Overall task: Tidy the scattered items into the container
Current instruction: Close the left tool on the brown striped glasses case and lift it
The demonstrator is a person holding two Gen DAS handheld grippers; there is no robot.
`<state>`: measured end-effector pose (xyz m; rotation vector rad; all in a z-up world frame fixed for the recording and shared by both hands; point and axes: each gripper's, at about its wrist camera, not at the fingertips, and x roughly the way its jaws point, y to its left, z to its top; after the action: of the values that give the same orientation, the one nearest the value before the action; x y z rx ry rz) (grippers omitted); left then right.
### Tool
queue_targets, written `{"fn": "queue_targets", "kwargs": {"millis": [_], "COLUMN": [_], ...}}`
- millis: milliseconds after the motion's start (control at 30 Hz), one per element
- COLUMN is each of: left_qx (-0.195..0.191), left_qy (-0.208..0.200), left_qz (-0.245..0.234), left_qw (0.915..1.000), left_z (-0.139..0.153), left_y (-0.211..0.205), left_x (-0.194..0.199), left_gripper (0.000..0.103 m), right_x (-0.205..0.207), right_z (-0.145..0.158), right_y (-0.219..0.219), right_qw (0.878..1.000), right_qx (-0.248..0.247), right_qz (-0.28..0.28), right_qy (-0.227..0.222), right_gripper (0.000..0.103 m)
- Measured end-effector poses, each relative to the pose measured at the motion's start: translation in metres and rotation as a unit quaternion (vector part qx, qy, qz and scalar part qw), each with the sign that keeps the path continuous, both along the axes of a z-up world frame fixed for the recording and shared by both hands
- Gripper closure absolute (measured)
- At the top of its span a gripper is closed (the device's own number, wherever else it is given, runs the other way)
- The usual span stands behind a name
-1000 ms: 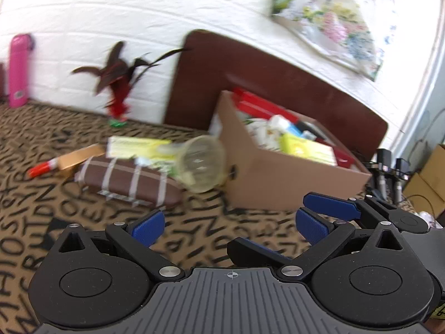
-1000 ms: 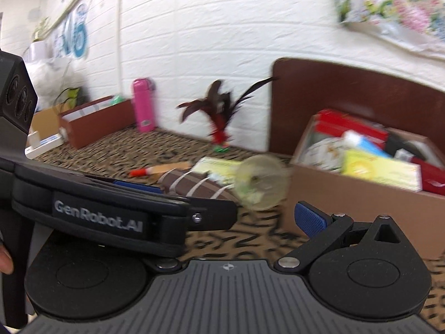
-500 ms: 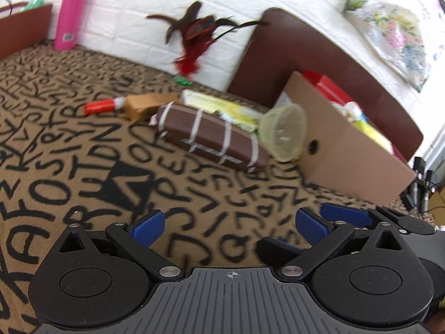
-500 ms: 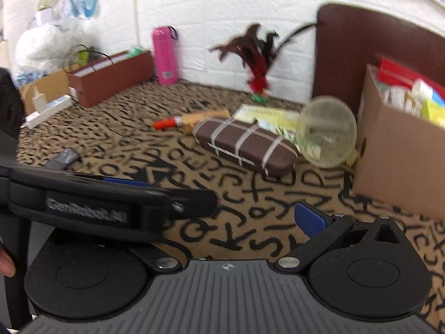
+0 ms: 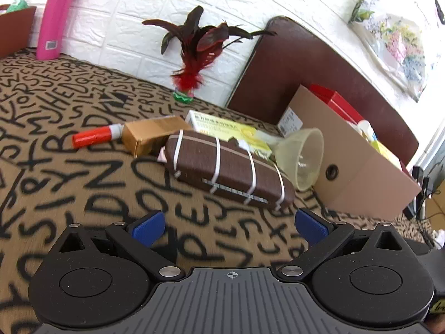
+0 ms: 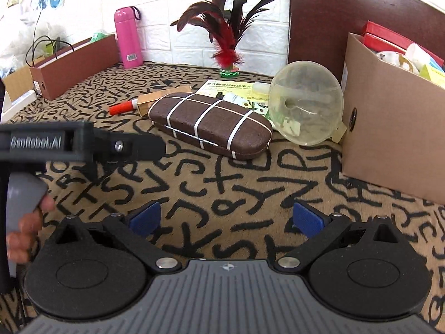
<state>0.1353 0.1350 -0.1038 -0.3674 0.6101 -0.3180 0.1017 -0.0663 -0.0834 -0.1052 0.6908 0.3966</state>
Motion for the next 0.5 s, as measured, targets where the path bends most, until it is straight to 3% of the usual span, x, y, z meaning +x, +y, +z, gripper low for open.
{"fn": "queue_targets", "kwargs": {"millis": [200,500], "left_qx": [-0.014,-0.008], "left_qy": [-0.008,-0.013], "left_qz": [-0.001,-0.011], "left_qw": [0.9999,0.9998], "left_z": [-0.001,-0.001], "left_y": [0.008,0.011], "left_x": [0.028,0.06], "left_gripper": [0.0,0.0], "right_x": [0.019,0.045], "right_z": [-0.004,-0.004], "right_y": [0.005,0.012], "right_qw": [1.0,1.0], "right_qx": [-0.011,-0.014], "right_qz": [0.003,0.008], "right_qy": [0.0,-0.003], "right_gripper": [0.015,0.019]}}
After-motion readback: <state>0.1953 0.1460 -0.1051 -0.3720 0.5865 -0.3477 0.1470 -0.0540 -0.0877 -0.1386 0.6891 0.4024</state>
